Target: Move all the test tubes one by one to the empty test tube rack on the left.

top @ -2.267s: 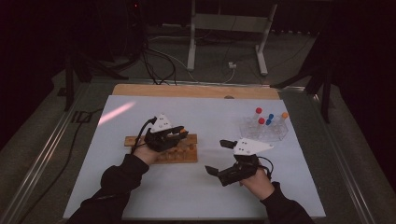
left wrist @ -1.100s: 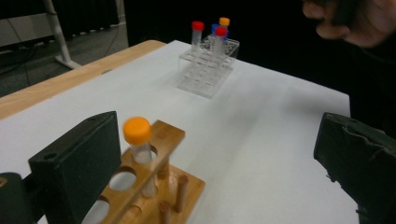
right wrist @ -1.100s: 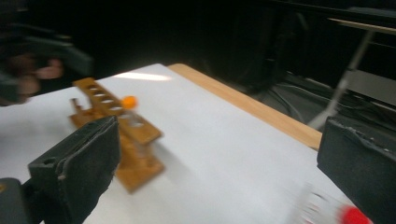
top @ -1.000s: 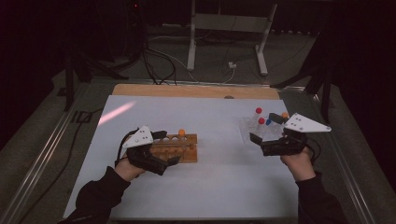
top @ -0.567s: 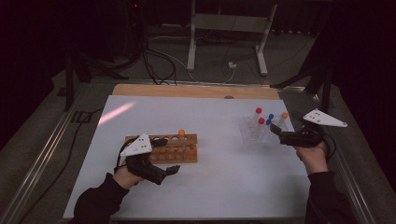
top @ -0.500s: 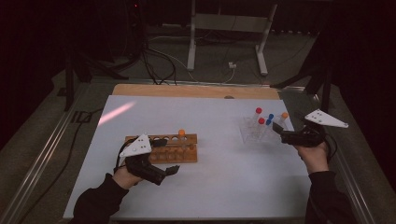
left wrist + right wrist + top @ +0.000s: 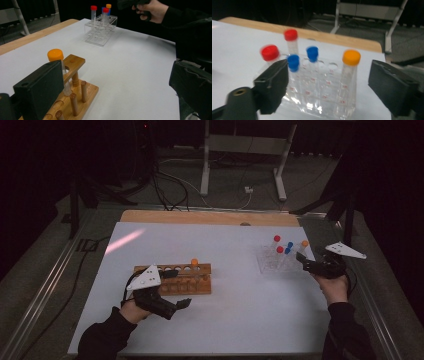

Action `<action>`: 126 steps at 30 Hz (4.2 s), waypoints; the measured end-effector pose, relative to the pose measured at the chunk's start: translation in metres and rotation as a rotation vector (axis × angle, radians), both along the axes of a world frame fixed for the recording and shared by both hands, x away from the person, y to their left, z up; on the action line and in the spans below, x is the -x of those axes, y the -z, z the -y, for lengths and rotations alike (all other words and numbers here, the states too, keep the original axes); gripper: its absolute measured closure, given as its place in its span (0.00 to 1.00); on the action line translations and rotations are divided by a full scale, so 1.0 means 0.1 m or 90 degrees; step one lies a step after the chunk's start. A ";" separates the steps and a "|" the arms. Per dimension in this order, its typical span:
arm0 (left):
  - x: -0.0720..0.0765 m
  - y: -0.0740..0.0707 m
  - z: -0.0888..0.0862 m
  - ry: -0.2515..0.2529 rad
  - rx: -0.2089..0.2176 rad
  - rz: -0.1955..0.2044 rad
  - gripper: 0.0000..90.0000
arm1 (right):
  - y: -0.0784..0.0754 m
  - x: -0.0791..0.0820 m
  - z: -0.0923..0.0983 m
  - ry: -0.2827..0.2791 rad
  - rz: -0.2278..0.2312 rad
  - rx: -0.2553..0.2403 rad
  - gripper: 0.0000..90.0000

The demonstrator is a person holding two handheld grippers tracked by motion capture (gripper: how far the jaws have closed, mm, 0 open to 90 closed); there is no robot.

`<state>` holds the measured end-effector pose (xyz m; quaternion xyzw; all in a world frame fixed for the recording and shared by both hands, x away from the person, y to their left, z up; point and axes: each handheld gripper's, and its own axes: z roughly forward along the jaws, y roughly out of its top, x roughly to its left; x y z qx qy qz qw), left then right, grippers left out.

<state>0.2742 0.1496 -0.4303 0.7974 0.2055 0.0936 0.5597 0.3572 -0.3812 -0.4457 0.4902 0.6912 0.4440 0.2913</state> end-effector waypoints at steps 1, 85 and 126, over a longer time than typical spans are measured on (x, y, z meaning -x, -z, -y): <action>0.00 0.00 0.00 0.001 0.001 0.000 0.01 | 0.03 -0.02 0.00 0.005 -0.004 0.002 0.24; 0.04 -0.02 0.06 0.026 -0.019 -0.003 0.01 | -0.91 -0.08 -0.66 -0.137 0.047 0.044 0.83; 0.02 -0.26 0.28 0.077 -0.014 -0.030 0.02 | -0.43 0.61 -1.75 -0.419 -0.012 0.055 0.83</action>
